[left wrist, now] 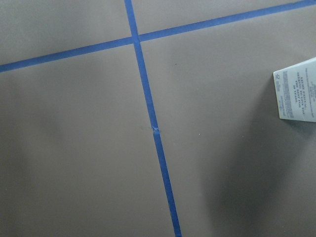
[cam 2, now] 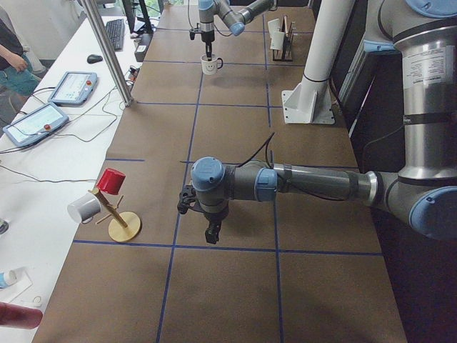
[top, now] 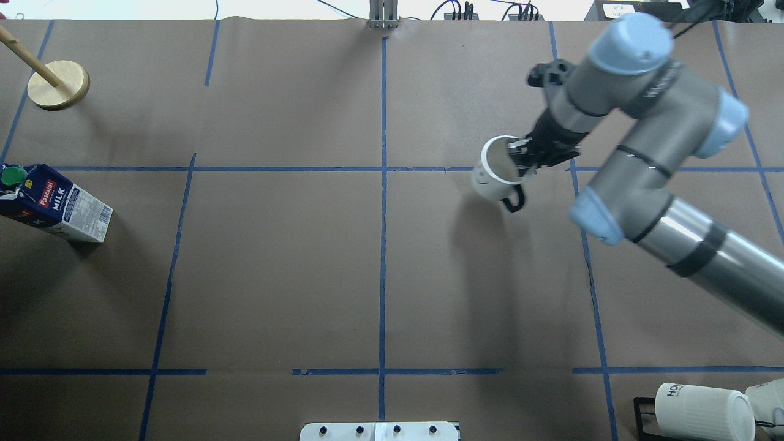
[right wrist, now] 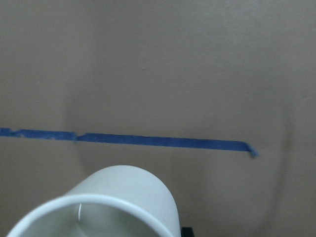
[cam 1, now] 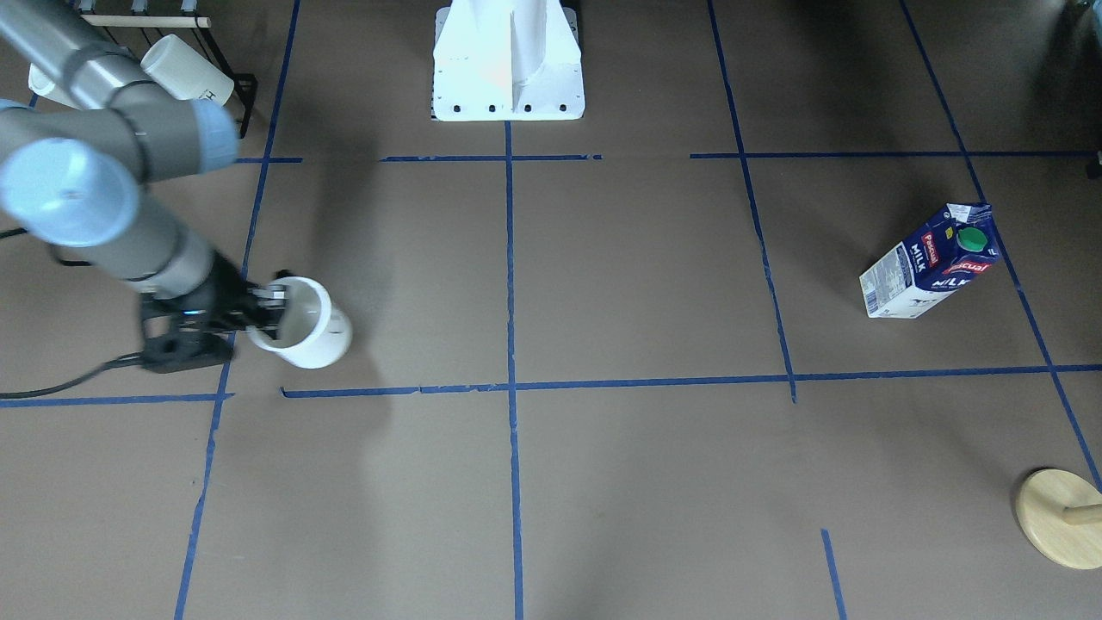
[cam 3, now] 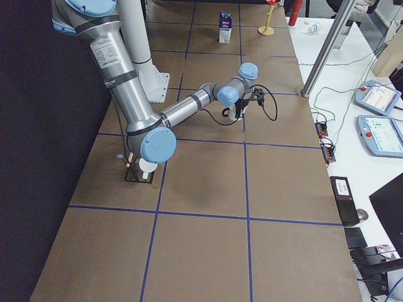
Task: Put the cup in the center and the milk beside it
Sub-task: 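Carry the white mug with the right gripper to the table center and lower it, then open the right gripper and withdraw the right arm away from the mug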
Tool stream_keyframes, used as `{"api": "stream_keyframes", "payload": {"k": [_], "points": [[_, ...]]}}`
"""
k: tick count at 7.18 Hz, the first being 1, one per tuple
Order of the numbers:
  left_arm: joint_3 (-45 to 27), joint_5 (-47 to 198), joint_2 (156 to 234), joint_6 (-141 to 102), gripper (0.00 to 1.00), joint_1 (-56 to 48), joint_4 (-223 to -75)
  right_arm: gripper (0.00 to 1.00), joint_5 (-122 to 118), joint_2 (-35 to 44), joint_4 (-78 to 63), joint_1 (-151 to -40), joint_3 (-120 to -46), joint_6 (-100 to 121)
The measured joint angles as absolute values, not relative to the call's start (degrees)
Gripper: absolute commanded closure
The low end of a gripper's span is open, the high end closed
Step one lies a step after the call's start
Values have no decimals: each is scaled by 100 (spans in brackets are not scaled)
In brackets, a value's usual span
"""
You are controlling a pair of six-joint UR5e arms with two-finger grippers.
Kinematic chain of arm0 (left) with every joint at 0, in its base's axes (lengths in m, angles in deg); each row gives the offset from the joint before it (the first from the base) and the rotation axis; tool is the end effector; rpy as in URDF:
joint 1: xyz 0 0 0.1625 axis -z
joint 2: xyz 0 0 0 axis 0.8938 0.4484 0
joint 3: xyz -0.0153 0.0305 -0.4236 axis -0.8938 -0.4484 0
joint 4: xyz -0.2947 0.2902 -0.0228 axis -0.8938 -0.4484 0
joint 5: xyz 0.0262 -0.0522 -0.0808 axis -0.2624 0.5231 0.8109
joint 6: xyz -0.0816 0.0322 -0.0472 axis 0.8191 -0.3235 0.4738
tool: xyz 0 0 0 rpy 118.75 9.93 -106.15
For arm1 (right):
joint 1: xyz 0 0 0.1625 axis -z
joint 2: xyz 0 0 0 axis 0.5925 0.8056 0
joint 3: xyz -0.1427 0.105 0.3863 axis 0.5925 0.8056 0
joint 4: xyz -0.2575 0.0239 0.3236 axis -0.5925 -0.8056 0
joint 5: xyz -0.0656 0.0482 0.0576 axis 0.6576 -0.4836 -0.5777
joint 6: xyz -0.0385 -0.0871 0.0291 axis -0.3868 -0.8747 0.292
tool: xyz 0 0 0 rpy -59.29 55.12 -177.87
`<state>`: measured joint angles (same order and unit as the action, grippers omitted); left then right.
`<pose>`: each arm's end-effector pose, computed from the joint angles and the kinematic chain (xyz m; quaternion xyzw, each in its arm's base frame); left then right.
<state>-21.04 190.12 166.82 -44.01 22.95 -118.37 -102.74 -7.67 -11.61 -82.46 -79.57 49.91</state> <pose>-0.0338 -0.4309 0.6202 0.0240 0.3905 0.1091 0.9138 -0.4224 -0.5520 0.3145 0.0036 -0.4278 -0.0034 0.9039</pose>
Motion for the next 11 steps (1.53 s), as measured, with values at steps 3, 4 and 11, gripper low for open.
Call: {"api": "stream_keyframes", "payload": {"k": [3, 4, 11], "points": [[-2100, 19010, 16679, -4393, 0, 2295, -11820, 98, -9637, -1932, -1649, -7554, -7329, 6272], [-2097, 19010, 16673, -4392, 0, 2295, -11812, 96, -9439, -2045, -1744, -7395, -7260, 6495], [-2090, 19004, 16653, -4398, 0, 2295, -11809, 1, -9111, -2140, -1792, -7187, -7187, 6926]]}}
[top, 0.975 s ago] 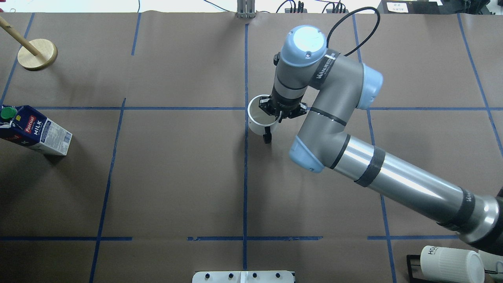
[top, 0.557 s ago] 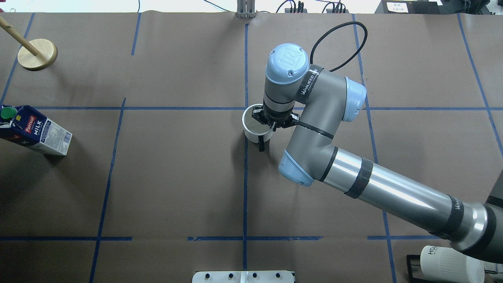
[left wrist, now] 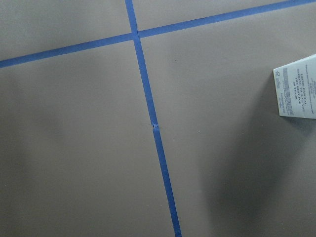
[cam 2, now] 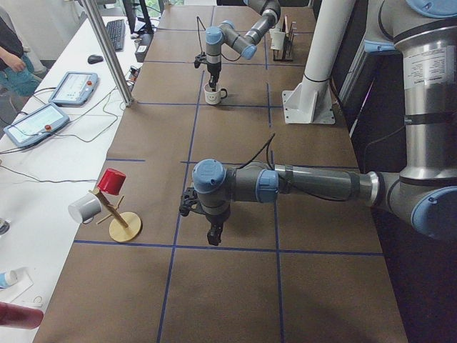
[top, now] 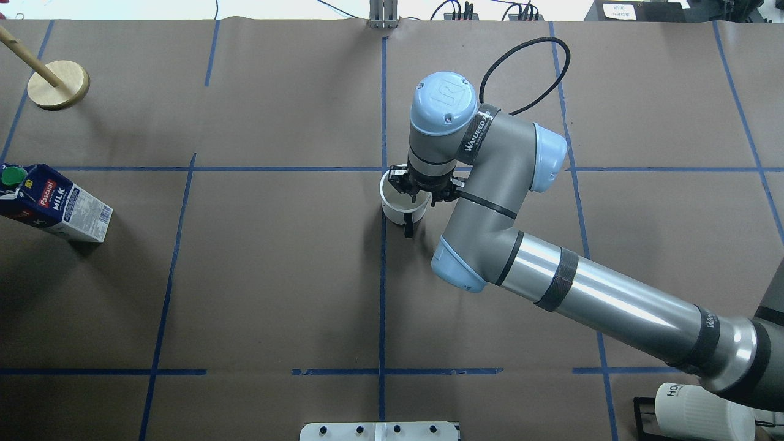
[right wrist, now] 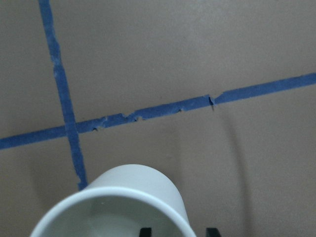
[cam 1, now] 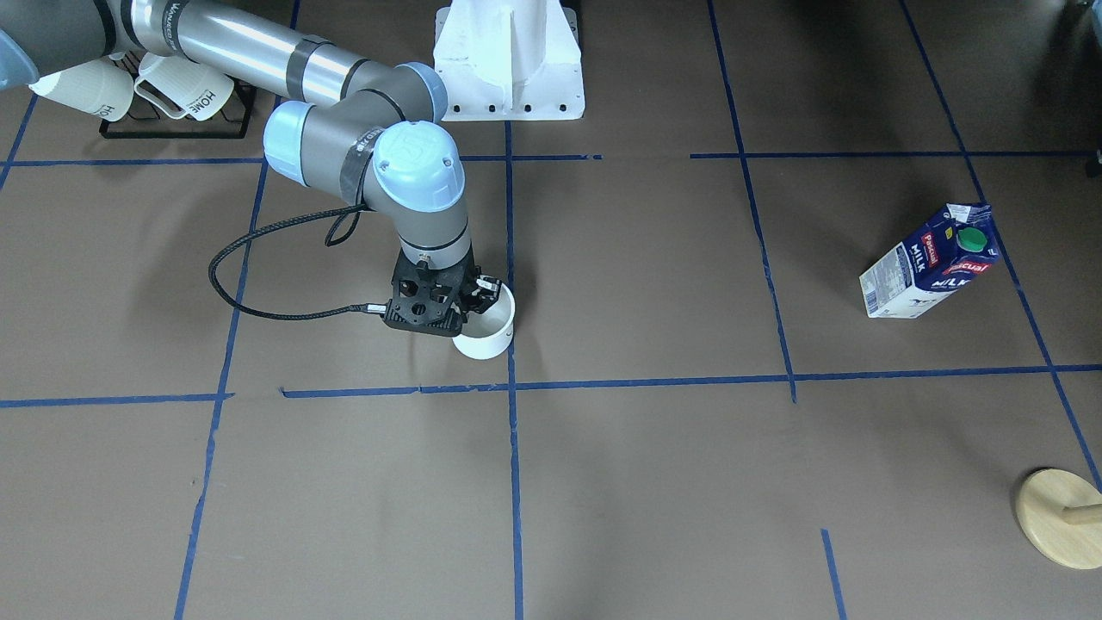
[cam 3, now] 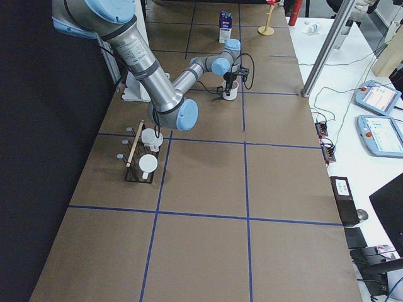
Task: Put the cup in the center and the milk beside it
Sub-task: 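Open the right gripper and withdraw the right arm away from the mug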
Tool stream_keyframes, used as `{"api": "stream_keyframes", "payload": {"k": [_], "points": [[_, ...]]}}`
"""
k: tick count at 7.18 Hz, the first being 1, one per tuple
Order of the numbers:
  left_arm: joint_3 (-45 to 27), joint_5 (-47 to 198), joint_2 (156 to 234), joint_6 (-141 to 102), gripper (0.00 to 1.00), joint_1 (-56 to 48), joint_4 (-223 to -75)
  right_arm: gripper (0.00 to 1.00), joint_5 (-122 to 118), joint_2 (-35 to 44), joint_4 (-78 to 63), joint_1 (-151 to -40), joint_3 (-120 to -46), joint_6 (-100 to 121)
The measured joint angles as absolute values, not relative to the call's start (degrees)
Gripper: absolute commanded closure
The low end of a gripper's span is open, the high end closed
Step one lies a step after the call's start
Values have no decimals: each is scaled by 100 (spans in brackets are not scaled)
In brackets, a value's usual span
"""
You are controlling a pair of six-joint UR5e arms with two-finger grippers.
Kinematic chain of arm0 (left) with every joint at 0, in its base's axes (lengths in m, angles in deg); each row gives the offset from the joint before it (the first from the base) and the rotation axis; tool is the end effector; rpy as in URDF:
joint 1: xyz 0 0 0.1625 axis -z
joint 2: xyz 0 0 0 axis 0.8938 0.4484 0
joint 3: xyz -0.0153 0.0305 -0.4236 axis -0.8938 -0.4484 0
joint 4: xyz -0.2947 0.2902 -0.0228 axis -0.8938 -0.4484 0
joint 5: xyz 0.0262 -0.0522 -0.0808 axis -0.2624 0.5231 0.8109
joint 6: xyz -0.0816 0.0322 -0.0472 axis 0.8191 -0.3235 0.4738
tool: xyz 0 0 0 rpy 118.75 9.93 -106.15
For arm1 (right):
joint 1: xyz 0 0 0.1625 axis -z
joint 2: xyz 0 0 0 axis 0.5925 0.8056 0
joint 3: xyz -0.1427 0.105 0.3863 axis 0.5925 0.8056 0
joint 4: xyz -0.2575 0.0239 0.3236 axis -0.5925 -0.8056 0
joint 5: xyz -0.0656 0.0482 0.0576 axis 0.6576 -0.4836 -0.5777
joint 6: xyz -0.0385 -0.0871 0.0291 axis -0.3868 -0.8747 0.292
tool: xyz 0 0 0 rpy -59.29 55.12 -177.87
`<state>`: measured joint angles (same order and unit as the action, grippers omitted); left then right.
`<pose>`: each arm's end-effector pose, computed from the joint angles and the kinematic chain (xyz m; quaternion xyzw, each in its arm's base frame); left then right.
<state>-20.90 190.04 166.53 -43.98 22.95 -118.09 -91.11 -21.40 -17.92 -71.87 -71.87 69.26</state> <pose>-0.0341 -0.4282 0.6242 0.0182 0.3902 0.1065 0.9144 -0.5563 -0.5151 0.2243 -0.0208 -0.3808 0.1037 0.9186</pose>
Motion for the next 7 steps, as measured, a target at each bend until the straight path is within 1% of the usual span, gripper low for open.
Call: {"api": "stream_keyframes", "payload": {"k": [2, 4, 6, 7], "points": [[-2092, 18962, 16668, -4427, 0, 2295, -11840, 1, -9516, -2135, -2051, -7590, -7499, 6710], [-2092, 18945, 16765, -4415, 0, 2291, -11861, 1, -9941, -2032, -2886, -8135, -8037, 5818], [-2060, 18938, 17018, -4397, 0, 2294, -11934, 1, -10498, -1429, -3437, -9010, -8666, 4388], [-2017, 18922, 17196, -4385, 0, 2294, -11964, 1, -10787, -1090, -3712, -9595, -8844, 3384]]}}
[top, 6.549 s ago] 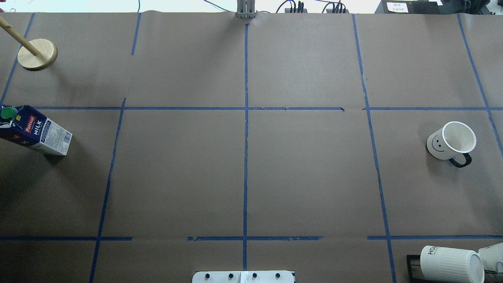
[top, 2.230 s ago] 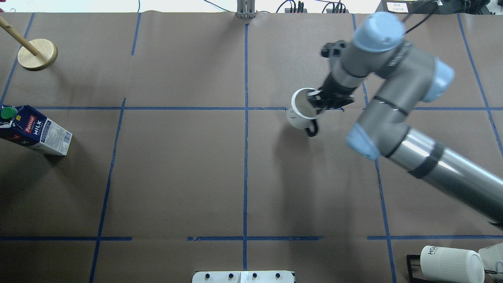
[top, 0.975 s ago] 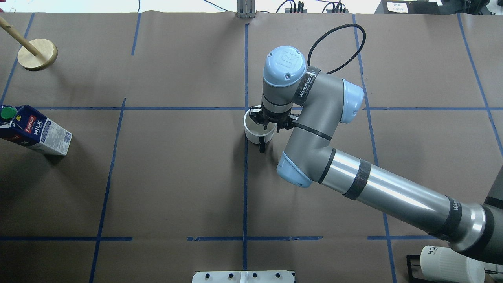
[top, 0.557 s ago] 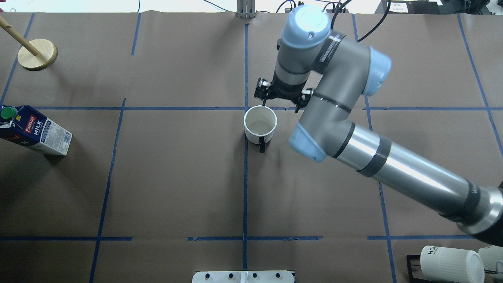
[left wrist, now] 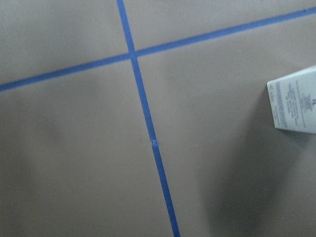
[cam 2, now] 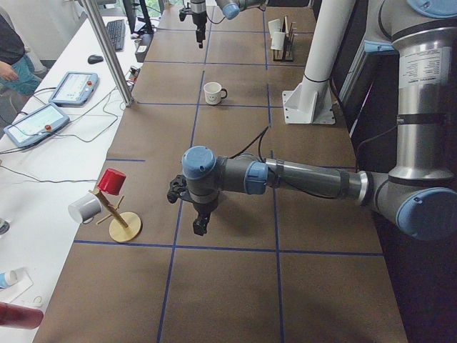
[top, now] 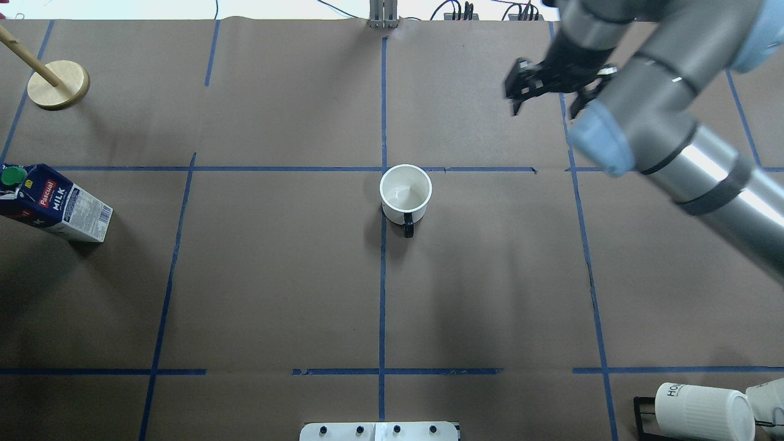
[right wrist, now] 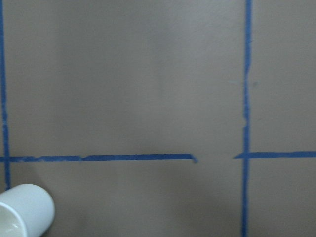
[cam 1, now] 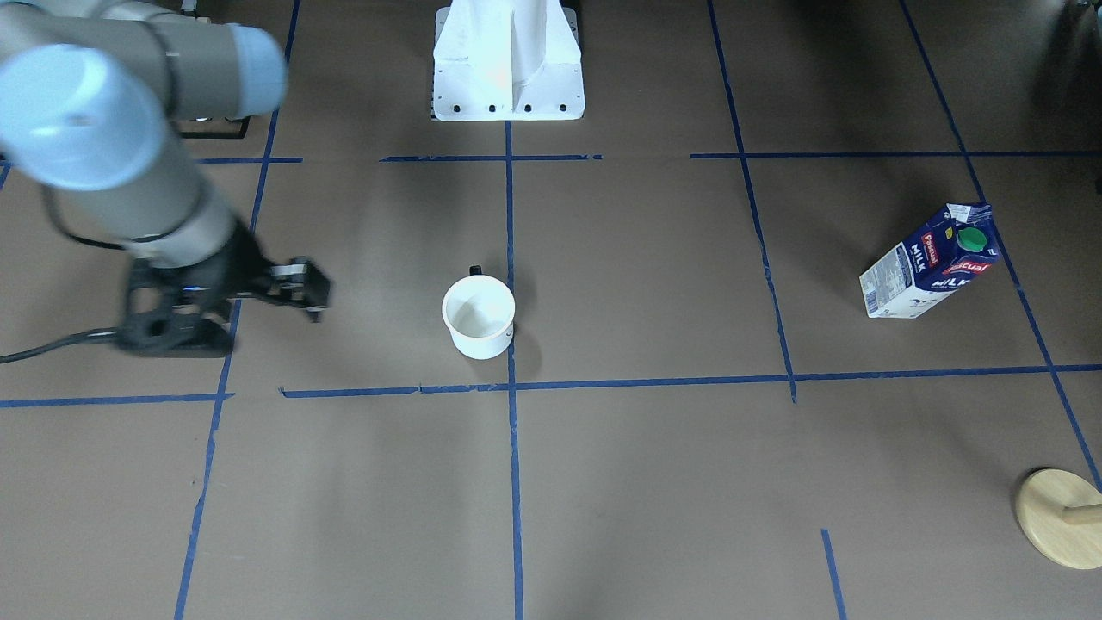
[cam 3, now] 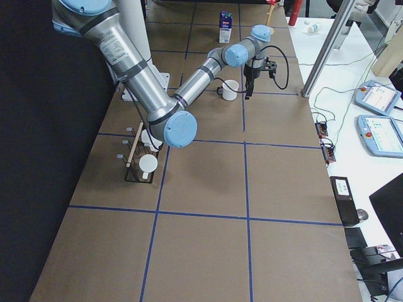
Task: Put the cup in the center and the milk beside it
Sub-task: 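Open the right gripper and withdraw the right arm away from the mug, then reach the left gripper down to the milk carton and grasp its top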
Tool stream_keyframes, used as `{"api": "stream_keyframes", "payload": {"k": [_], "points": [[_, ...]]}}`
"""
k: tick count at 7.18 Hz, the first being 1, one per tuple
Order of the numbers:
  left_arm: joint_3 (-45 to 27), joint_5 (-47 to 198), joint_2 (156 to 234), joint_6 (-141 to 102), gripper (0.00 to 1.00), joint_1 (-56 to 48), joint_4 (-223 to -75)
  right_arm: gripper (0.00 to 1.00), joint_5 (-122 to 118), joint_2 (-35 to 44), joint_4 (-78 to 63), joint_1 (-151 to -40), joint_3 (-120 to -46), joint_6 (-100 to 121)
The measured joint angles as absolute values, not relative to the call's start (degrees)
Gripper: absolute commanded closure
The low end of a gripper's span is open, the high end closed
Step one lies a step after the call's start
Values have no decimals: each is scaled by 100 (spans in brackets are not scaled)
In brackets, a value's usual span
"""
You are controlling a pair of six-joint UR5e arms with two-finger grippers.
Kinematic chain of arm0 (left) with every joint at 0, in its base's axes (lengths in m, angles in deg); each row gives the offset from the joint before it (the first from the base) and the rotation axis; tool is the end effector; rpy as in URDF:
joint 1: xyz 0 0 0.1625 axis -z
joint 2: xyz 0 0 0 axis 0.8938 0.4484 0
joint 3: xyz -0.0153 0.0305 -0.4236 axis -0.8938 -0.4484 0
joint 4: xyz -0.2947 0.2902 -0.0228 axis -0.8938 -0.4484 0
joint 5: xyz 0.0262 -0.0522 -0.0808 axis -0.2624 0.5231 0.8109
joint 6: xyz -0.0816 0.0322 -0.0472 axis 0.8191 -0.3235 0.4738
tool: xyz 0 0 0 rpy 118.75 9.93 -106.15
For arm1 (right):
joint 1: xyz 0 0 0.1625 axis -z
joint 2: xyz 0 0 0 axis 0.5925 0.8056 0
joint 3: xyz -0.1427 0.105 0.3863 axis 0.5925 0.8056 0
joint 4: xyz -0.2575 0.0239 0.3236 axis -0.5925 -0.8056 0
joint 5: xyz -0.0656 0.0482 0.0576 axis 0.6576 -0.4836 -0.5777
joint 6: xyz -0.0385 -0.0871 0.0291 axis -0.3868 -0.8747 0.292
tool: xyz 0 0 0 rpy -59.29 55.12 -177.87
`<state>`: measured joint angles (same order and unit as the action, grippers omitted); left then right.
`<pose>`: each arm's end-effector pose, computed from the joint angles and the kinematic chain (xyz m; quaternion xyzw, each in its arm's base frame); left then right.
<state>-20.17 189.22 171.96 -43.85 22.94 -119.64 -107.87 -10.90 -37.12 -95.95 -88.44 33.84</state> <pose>-0.0322 -0.4717 0.5863 0.0676 0.3805 0.1265 0.9136 -0.2699 -0.6004 0.2611 -0.0071 -0.3908 0.0003 0.9204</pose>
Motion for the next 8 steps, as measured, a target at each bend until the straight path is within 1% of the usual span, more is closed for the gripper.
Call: {"api": "stream_keyframes", "payload": {"k": [2, 5, 6, 7, 8], "points": [[-1931, 18931, 17406, -4361, 0, 2299, -11945, 1, -10994, -302, -4099, -10666, -9015, 1126], [-2050, 18972, 17473, -4297, 0, 2295, -11988, 1, -11017, 1247, -4099, -11836, -9092, -1557], [-2159, 18979, 17497, -4156, 0, 2293, -12005, 1, -11012, 1750, -3943, -12104, -9100, -2109], [-2331, 18982, 17515, -4017, 0, 2286, -11994, 1, -11023, 2272, -3505, -12281, -9101, -2325], [-2541, 18982, 17529, -3778, 0, 2270, -11966, 1, -11050, 2692, -2963, -12361, -9121, -2177]]}}
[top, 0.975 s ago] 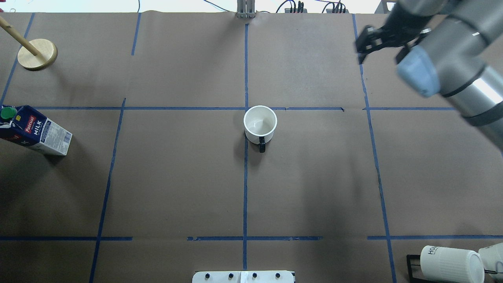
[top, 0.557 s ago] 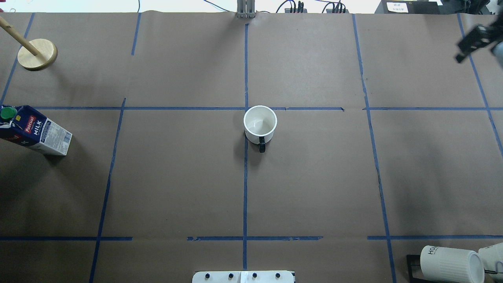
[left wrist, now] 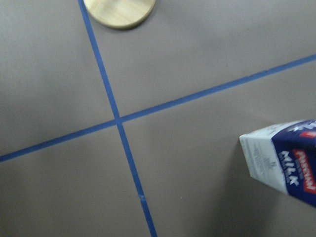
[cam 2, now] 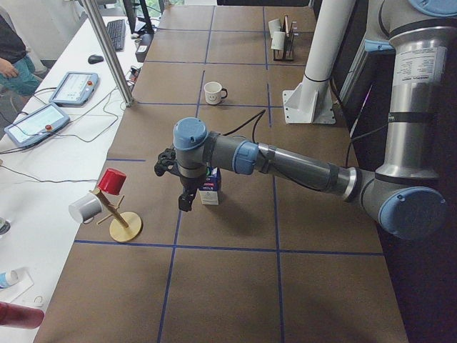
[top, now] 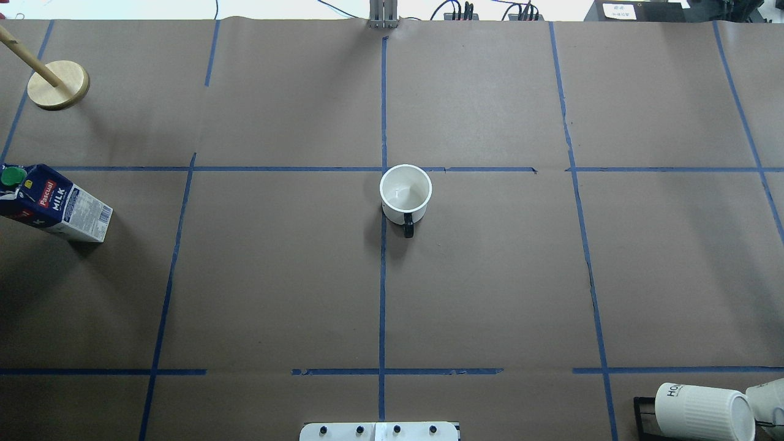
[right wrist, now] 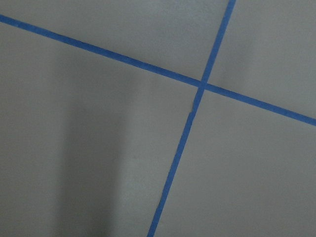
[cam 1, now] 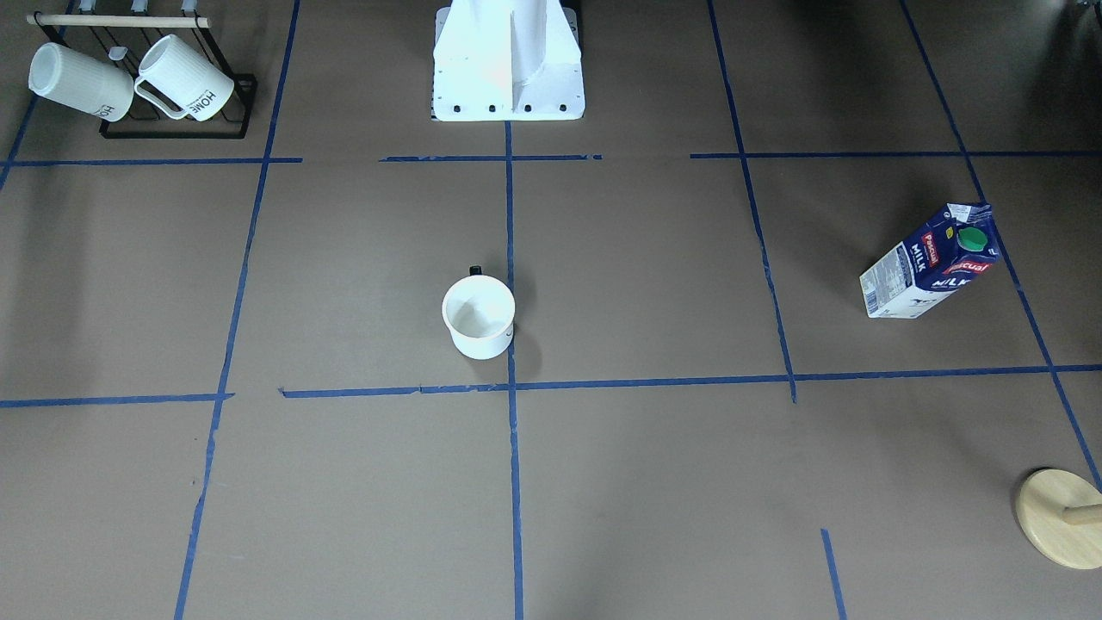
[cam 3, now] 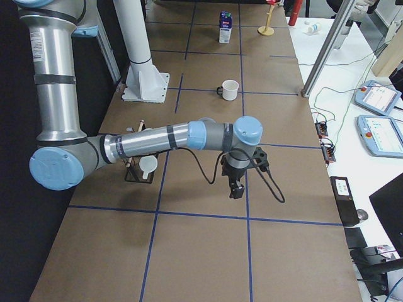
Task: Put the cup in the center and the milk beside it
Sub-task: 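Reach the left gripper down to the milk carton and grasp its top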
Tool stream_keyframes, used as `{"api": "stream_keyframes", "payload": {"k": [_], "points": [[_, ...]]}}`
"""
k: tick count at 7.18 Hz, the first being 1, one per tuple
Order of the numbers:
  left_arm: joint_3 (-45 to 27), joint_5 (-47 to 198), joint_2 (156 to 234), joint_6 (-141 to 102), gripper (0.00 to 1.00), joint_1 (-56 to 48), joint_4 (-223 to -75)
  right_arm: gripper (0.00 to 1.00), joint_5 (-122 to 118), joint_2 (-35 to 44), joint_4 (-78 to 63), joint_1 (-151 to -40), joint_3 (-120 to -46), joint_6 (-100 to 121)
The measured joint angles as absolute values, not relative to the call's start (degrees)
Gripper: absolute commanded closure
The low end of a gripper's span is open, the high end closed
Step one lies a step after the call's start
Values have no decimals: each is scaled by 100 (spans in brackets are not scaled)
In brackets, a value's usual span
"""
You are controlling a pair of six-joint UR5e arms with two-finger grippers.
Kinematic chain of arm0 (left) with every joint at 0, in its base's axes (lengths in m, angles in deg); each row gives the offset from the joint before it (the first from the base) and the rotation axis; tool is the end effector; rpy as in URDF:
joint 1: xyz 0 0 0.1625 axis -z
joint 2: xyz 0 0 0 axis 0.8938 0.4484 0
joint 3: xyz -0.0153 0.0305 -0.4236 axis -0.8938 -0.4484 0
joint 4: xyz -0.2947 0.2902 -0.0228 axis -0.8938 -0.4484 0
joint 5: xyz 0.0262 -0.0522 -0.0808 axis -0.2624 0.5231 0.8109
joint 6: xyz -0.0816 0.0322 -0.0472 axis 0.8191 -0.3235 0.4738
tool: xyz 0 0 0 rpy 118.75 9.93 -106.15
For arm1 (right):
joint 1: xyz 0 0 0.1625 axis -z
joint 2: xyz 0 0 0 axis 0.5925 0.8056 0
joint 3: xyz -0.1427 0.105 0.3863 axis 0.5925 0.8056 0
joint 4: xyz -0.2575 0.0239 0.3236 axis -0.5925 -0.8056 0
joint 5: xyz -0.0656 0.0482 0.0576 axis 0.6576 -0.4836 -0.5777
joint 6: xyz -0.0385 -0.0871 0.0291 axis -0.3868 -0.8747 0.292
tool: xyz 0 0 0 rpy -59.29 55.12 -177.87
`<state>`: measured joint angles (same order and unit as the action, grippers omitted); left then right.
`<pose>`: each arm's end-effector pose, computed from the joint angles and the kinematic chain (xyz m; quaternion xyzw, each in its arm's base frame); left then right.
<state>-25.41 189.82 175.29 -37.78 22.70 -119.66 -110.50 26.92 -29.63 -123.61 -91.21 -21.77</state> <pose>-0.0282 -0.4906 0.5127 0.1152 0.3861 0.1086 0.9087 0.0450 -0.4723 0.6036 0.0344 -0.3524 -0.1466 0.9237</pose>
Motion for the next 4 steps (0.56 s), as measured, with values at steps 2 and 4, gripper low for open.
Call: {"api": "stream_keyframes", "payload": {"k": [2, 4], "points": [[-2854, 18964, 17596, -2733, 0, 2052, -12015, 1, -11079, 3011, -2325, -12393, -9195, -1563], [-3054, 18906, 17667, -1461, 0, 1338, -12215, 1, -11133, 3063, -2203, -12394, -9210, -1409]]}}
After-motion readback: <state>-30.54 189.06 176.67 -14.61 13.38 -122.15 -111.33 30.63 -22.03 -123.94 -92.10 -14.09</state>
